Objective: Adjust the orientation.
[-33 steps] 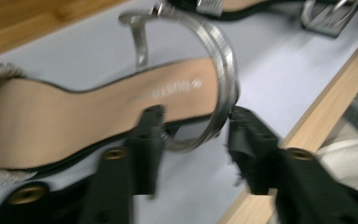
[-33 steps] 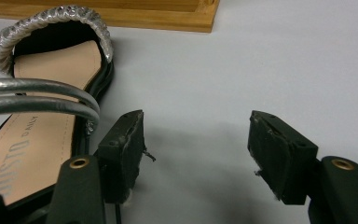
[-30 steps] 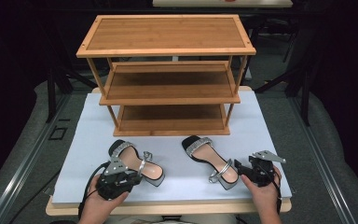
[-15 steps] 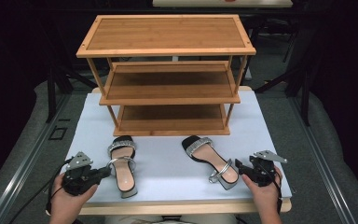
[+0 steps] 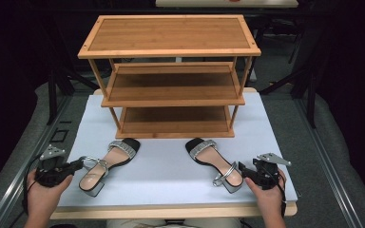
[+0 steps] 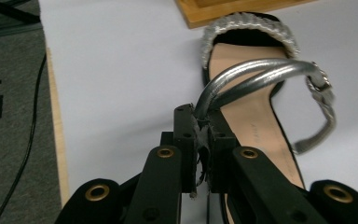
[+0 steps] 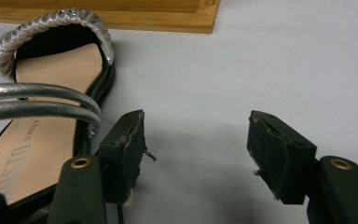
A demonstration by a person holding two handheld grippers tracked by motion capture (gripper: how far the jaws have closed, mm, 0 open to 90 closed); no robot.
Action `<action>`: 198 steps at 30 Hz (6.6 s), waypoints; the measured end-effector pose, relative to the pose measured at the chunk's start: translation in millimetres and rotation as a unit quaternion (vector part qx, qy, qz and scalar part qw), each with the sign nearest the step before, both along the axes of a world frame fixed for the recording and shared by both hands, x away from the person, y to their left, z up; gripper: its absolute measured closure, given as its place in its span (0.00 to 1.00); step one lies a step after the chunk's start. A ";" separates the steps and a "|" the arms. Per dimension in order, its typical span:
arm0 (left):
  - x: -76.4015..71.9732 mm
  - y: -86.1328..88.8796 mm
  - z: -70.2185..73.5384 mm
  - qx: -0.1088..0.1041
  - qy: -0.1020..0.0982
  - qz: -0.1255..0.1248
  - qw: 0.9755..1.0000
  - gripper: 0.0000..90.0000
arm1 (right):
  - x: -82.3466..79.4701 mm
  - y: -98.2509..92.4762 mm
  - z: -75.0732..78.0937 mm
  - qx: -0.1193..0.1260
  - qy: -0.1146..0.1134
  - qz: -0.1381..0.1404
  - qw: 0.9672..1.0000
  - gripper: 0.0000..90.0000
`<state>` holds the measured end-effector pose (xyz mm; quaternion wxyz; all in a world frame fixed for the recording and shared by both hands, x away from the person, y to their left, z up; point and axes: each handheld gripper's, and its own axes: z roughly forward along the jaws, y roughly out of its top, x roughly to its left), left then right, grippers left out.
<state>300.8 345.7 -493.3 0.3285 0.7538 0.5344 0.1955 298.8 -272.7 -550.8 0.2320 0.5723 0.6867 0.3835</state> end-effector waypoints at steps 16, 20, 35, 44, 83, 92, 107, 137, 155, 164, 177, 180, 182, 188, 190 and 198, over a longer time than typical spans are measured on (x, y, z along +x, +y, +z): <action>-8.7 -11.1 50.5 -0.067 -0.016 -0.059 0.996 0.50 | 0.5 -1.3 -0.2 0.003 0.001 0.001 1.000 0.40; 19.4 -32.4 46.7 -0.023 0.032 -0.078 0.996 0.42 | 1.2 0.3 -0.9 0.003 0.001 0.005 1.000 0.40; 88.3 -72.0 -6.8 0.099 0.273 -0.097 0.952 0.36 | 1.2 -3.2 -1.7 0.004 0.003 0.004 1.000 0.40; 91.6 -75.5 -14.5 0.129 0.315 -0.115 0.933 0.43 | 1.6 -2.3 -2.4 0.005 0.005 0.005 1.000 0.40; 96.4 -91.4 -13.4 0.168 0.338 -0.147 0.914 0.48 | 1.9 -2.7 -2.8 0.009 0.007 0.006 1.000 0.40; 98.5 -111.7 12.9 0.132 0.297 -0.154 0.933 0.48 | 2.0 -1.9 -2.7 0.010 0.001 0.007 1.000 0.40; 144.5 -188.2 1.8 0.114 0.269 -0.113 0.950 0.48 | 2.0 -4.6 -3.0 0.014 0.001 0.005 1.000 0.40; 87.6 -118.8 68.0 0.051 0.163 -0.150 0.974 0.42 | 1.4 -3.2 -2.2 0.012 0.003 0.007 1.000 0.40; 43.0 -87.8 -0.1 0.043 0.151 -0.209 0.965 0.38 | 1.4 -1.9 -2.5 0.012 0.004 0.006 1.000 0.40; 49.2 -101.4 -27.5 0.030 0.142 -0.215 0.966 0.41 | 1.6 -1.9 -2.8 0.013 0.004 0.006 1.000 0.40; 39.9 -135.6 -36.6 0.021 0.088 -0.230 0.969 0.40 | 2.0 -1.5 -3.4 0.011 0.004 0.008 1.000 0.40; 43.1 -147.2 -44.8 0.014 0.076 -0.231 0.970 0.35 | 2.1 -2.4 -3.6 0.016 0.005 0.011 1.000 0.40; 44.4 -153.2 -47.8 0.018 0.073 -0.231 0.970 0.33 | 2.4 -2.9 -4.2 0.015 0.006 0.006 1.000 0.40; 47.7 -165.1 -50.2 0.026 0.055 -0.232 0.971 0.32 | 2.7 -3.8 -4.7 0.020 0.004 0.007 1.000 0.40; 47.0 -171.8 -47.7 0.041 0.046 -0.241 0.968 0.33 | 2.5 -4.0 -4.2 0.019 0.007 0.009 1.000 0.40; 57.2 -180.3 -32.0 0.036 0.065 -0.246 0.966 0.34 | 2.3 -3.9 -3.7 0.018 0.005 0.007 1.000 0.40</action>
